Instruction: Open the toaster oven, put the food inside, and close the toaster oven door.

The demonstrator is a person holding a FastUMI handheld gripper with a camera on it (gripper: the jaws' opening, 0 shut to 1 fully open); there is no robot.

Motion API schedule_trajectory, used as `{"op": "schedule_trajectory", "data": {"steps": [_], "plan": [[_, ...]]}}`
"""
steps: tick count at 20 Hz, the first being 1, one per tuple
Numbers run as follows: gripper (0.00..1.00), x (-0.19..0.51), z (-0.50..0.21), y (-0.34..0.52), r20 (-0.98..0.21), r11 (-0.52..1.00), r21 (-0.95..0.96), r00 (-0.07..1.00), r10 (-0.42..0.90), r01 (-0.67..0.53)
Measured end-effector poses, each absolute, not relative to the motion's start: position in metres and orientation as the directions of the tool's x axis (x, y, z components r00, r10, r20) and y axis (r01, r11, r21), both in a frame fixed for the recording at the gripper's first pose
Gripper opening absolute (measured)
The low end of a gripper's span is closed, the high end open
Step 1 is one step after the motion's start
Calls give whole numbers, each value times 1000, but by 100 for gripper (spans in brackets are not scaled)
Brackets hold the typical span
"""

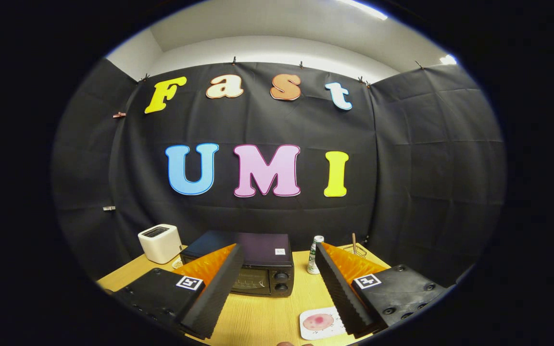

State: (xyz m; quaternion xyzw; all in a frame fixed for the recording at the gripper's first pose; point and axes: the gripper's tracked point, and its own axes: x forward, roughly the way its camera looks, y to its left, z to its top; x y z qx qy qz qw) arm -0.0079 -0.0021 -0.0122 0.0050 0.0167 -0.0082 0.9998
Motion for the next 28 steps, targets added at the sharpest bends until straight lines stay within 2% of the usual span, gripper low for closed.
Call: {"op": "schedule_trajectory", "data": {"steps": [21, 28], "plan": [[98, 3, -36, 21, -101, 1000, 0, 995, -13, 13], [98, 52, -63, 53, -168, 999, 32, 985, 24, -19]]}}
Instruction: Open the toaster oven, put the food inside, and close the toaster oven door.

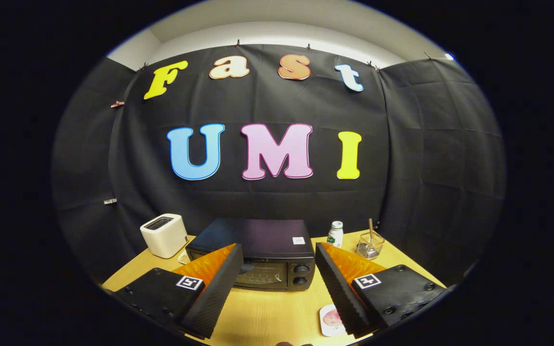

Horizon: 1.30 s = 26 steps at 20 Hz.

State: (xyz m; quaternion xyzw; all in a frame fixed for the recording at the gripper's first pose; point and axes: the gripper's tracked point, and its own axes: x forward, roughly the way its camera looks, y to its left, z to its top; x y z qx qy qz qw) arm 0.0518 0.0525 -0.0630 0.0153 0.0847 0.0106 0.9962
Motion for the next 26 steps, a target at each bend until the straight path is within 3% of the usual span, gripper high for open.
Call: {"op": "schedule_trajectory", "data": {"steps": [13, 26], "plan": [[99, 170, -197, 130, -406, 999, 43, 913, 41, -26], [98, 135, -220, 144, -469, 999, -3, 882, 45, -53]]}}
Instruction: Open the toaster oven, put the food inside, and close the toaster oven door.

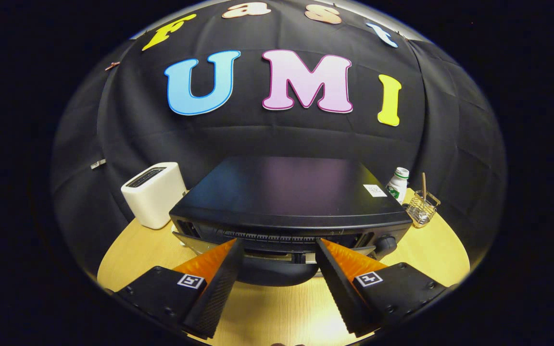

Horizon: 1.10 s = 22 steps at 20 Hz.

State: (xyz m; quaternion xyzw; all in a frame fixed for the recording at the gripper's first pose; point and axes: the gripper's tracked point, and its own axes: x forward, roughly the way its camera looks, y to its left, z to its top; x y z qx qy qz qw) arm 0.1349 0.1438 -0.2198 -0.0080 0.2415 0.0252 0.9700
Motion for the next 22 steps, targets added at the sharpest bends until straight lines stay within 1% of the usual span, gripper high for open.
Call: {"op": "schedule_trajectory", "data": {"steps": [6, 7, 8, 11, 13, 15, 16, 18, 22], "plan": [[98, 85, -242, 145, -487, 996, -12, 870, 73, -91], [97, 74, -255, 143, -529, 996, -10, 846, 71, -90], [98, 59, -257, 143, -535, 995, -21, 842, 74, -101], [99, 41, -286, 144, -591, 994, -19, 803, 73, -104], [99, 22, -315, 142, -682, 996, 23, 727, 78, -85], [99, 11, -343, 131, -747, 998, 24, 662, 57, -59], [99, 6, -347, 127, -759, 998, 26, 649, 54, -54], [99, -2, -342, 122, -750, 998, 30, 658, 63, -61], [98, -22, -320, 109, -739, 991, 4, 667, 91, -131]]}}
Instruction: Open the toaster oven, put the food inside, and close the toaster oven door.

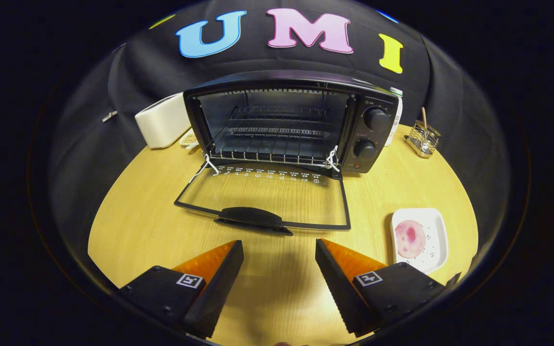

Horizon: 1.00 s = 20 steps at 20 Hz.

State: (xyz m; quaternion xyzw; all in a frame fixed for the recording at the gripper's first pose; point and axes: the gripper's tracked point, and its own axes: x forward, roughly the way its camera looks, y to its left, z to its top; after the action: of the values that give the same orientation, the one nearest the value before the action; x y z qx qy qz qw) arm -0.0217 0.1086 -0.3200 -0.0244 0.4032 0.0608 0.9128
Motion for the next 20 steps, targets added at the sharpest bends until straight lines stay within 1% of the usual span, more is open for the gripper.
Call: {"op": "schedule_trajectory", "data": {"steps": [3, 5, 9, 13, 17, 20], "plan": [[98, -28, -292, 86, -713, 987, 12, 690, 122, -162], [99, -29, -274, 63, -701, 988, 27, 702, 128, -154], [99, -32, -240, -8, -669, 998, 32, 741, 57, -47], [98, -36, -230, -77, -672, 998, 40, 740, -4, 41], [99, -31, -243, -136, -716, 991, 60, 696, -43, 123], [99, -24, -253, -171, -751, 988, 68, 660, -41, 139]]}}
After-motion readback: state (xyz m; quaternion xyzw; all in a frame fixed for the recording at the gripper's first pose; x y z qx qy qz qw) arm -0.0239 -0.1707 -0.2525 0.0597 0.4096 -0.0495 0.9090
